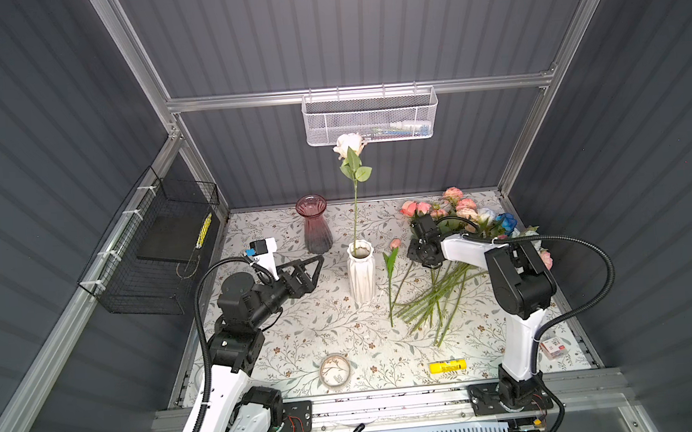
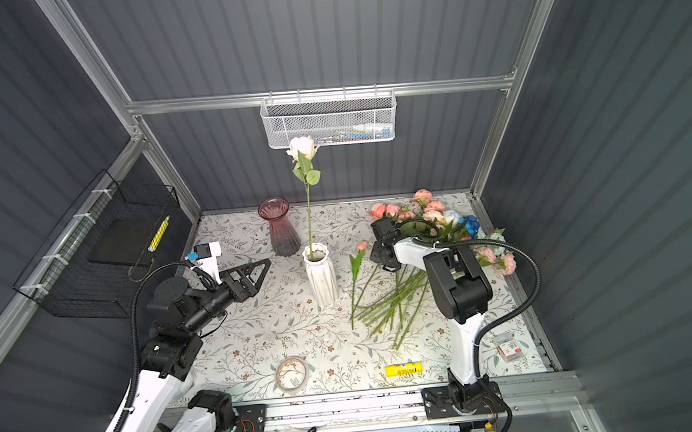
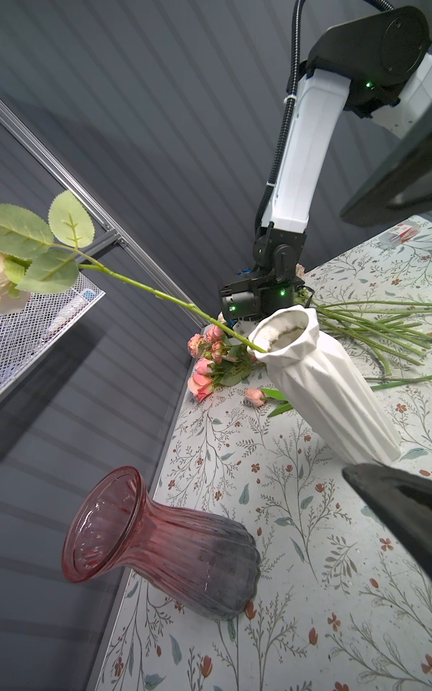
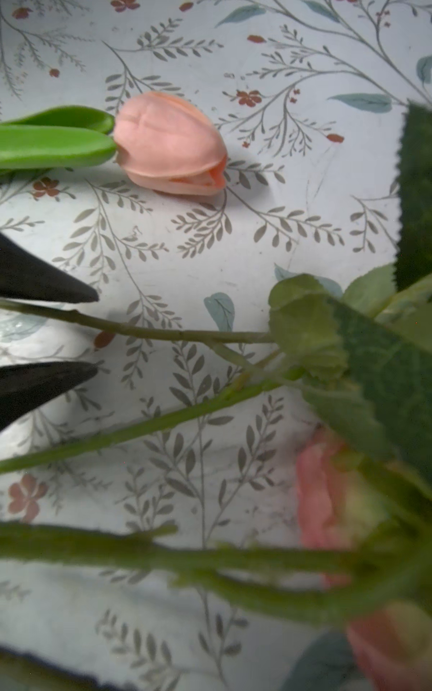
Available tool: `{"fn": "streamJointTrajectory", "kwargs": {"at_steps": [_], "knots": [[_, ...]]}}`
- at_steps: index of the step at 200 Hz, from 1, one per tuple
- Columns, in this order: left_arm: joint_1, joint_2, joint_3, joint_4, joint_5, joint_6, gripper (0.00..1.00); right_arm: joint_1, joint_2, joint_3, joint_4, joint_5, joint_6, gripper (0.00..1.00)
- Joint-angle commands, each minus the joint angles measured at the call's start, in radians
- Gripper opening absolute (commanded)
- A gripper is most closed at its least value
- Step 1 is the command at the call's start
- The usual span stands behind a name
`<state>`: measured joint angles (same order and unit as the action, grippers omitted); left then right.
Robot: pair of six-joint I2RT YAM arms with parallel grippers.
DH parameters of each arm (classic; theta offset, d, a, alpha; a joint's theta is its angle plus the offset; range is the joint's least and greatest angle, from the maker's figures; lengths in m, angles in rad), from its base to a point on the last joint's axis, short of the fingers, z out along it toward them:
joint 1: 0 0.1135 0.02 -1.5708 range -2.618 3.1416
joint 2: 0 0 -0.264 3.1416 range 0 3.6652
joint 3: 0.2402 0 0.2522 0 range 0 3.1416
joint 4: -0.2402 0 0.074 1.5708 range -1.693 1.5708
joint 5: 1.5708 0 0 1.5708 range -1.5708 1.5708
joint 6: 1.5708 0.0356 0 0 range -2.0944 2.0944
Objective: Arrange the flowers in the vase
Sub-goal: 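Lift the pink rose with the right gripper toward the left gripper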
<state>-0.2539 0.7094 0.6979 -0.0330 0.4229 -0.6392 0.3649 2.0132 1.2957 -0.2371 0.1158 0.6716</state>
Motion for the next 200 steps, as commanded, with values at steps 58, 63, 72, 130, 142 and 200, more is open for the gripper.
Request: {"fn": "streamJointTrajectory", "kwargs": {"at_steps": [58, 63, 72, 130, 142, 200], "knots": [[0.004, -0.018, 0.007, -0.016, 0.025, 0.012, 1.00, -0.032, -0.059, -0.061, 0.104, -0.055, -0.001, 0.00], [0.004, -0.019, 0.009, -0.016, 0.026, 0.012, 1.00, -0.032, -0.088, -0.094, 0.153, -0.063, -0.009, 0.00], [0.004, -0.020, 0.014, -0.018, 0.026, 0.012, 1.00, -0.032, -0.128, -0.135, 0.212, -0.075, -0.018, 0.00], [0.004, -0.020, 0.046, -0.031, 0.043, 0.024, 1.00, -0.037, -0.431, -0.396, 0.455, -0.133, 0.003, 0.00], [0.004, -0.020, 0.061, -0.042, 0.051, 0.032, 1.00, -0.037, -0.505, -0.451, 0.477, -0.120, 0.021, 0.00], [0.004, -0.012, 0.134, -0.046, 0.174, 0.078, 0.96, -0.036, -0.958, -0.635, 0.521, -0.150, -0.030, 0.00]]}}
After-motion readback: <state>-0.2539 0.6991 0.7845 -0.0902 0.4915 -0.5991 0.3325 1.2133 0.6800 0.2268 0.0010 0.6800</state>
